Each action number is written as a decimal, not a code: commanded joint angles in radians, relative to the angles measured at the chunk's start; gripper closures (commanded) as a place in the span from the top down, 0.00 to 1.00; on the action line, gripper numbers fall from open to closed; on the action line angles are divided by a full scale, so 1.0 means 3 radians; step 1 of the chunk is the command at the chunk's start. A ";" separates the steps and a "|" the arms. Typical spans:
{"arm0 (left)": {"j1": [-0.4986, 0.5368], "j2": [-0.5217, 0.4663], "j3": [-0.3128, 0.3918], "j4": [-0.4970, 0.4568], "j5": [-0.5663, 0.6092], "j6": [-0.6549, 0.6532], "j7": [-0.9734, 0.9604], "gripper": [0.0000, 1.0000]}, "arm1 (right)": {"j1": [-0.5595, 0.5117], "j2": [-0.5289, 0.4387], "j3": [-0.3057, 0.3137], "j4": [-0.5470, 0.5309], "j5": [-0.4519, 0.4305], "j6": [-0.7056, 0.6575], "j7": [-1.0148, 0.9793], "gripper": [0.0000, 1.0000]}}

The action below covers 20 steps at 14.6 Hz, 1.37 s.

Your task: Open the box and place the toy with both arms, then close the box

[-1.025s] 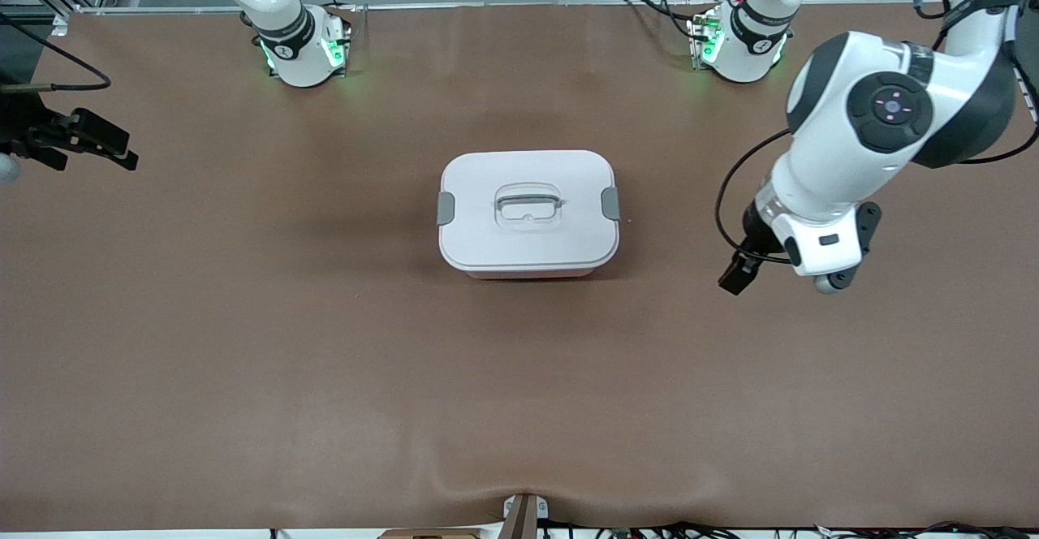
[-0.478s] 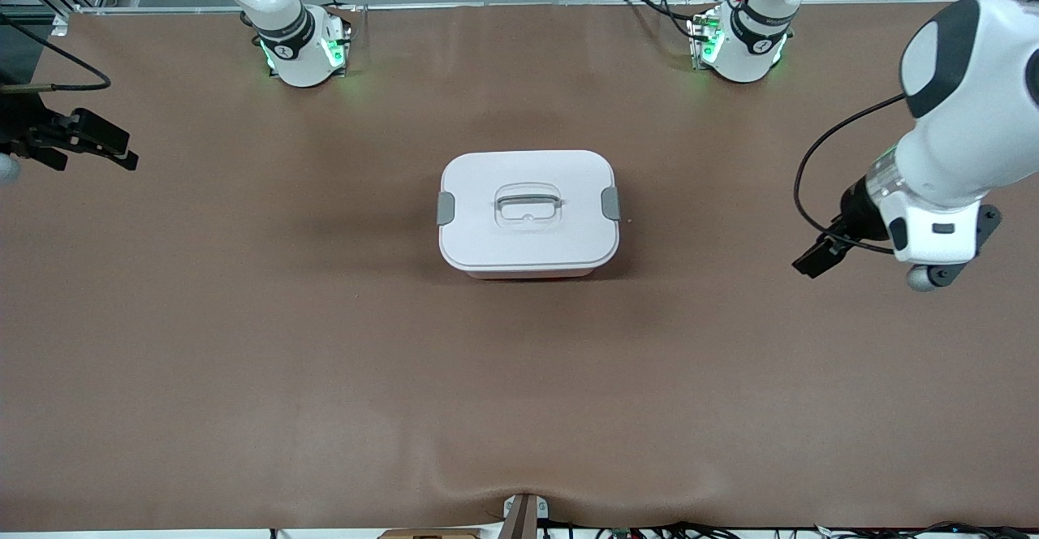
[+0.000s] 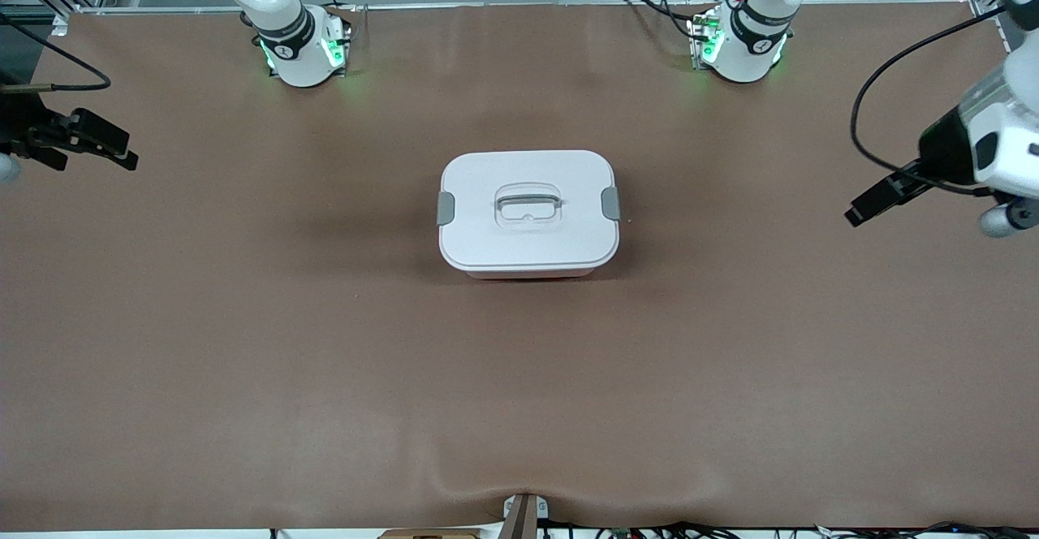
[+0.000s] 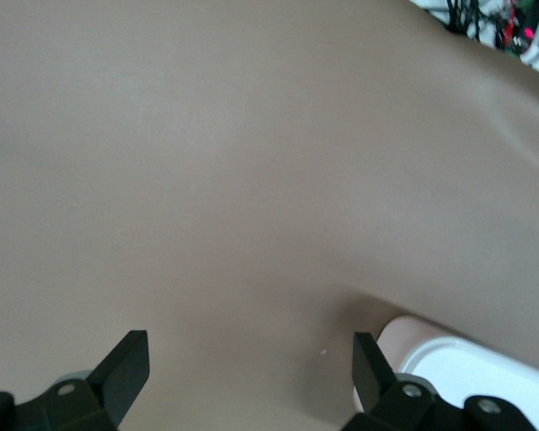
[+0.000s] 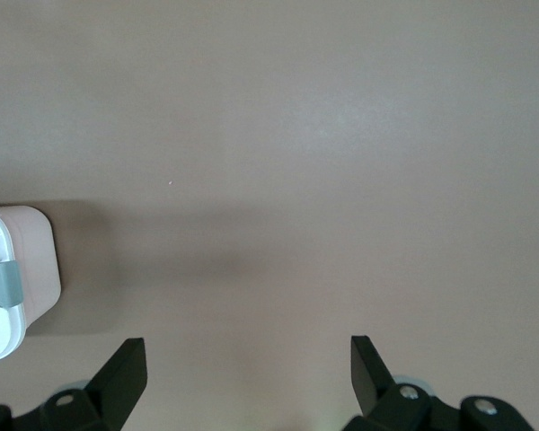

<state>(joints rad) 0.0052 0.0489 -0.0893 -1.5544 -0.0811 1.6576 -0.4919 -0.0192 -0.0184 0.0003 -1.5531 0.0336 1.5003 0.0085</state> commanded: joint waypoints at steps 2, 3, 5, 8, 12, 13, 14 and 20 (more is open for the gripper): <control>-0.0109 -0.0127 0.0160 -0.0034 -0.0062 -0.0146 0.0259 1.00 | -0.0018 0.0005 0.0009 0.0018 -0.0020 0.0005 -0.0028 1.00; -0.0145 -0.0153 0.0150 -0.0024 -0.0016 -0.0222 0.0284 1.00 | -0.0018 0.0005 0.0009 0.0018 -0.0020 0.0005 -0.0028 1.00; -0.0140 -0.0224 0.0139 -0.0039 0.0004 -0.0335 0.0330 1.00 | -0.0018 0.0005 0.0009 0.0018 -0.0020 0.0005 -0.0028 1.00; -0.0135 -0.0296 0.0068 -0.0039 0.0127 -0.0529 0.0433 1.00 | -0.0018 0.0005 0.0009 0.0018 -0.0020 0.0005 -0.0028 1.00; -0.0104 -0.0383 -0.0050 -0.0065 0.0260 -0.0591 0.0586 1.00 | -0.0023 0.0005 0.0009 0.0018 -0.0015 0.0005 -0.0028 1.00; -0.0099 -0.0383 -0.0090 -0.0060 0.0326 -0.0591 0.0596 1.00 | -0.0023 0.0005 0.0004 0.0018 -0.0015 0.0005 -0.0028 1.00; -0.0094 -0.0388 -0.0106 -0.0060 0.0357 -0.0591 0.0602 1.00 | -0.0023 0.0005 0.0004 0.0018 -0.0015 0.0005 -0.0028 1.00; -0.0089 -0.0363 -0.0076 -0.0044 0.0454 -0.0556 0.0750 1.00 | -0.0028 0.0005 0.0004 0.0018 -0.0020 0.0005 -0.0028 1.00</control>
<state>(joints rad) -0.0268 -0.0455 -0.1100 -1.5554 0.0306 1.4872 -0.2940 -0.0196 -0.0184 -0.0014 -1.5532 0.0336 1.5004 0.0085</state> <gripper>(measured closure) 0.000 0.000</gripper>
